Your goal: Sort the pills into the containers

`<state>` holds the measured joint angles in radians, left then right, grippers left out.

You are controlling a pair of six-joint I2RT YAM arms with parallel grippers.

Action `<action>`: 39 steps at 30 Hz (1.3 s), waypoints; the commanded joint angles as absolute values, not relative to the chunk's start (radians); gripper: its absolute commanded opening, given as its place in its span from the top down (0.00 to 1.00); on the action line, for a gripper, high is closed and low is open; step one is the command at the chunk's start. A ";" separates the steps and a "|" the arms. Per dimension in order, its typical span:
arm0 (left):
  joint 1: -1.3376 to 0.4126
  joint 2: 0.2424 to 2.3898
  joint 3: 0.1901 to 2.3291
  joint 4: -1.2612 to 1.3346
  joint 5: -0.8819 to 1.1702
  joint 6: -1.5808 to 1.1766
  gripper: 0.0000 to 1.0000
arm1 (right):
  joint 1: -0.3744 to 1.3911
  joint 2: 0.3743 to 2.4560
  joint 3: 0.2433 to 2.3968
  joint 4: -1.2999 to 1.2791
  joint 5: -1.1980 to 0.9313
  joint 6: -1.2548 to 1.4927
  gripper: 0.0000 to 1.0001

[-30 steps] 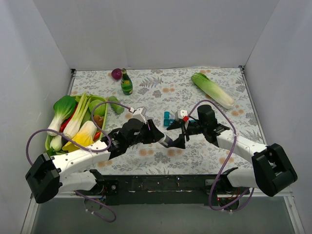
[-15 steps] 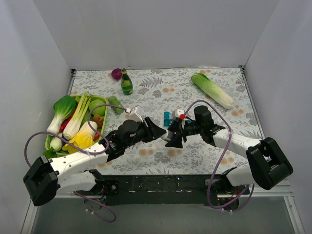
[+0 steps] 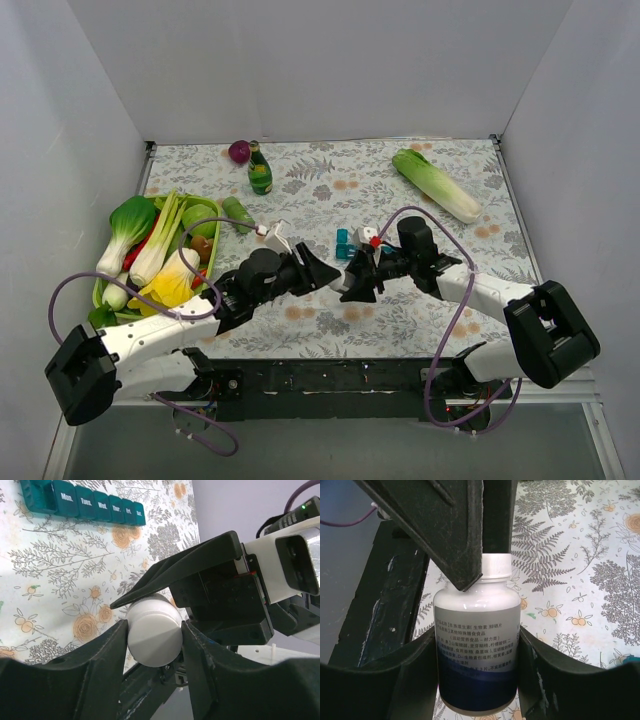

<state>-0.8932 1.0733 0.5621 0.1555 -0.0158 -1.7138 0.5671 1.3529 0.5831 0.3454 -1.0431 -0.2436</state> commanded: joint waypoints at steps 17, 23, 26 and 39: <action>-0.819 0.587 0.658 -0.127 0.316 -0.973 0.02 | 0.568 1.329 1.009 -0.666 -1.074 -0.810 0.99; -0.821 0.673 0.661 -0.104 0.423 -0.844 0.02 | 0.568 1.223 0.979 -0.655 -0.985 -0.784 0.98; -0.821 0.696 0.654 -0.043 0.454 -0.807 0.02 | 0.568 1.181 0.965 -0.660 -0.959 -0.781 0.98; -0.825 0.744 0.517 0.219 0.520 -0.724 0.02 | 0.534 1.127 0.910 -0.689 -0.928 -0.856 0.98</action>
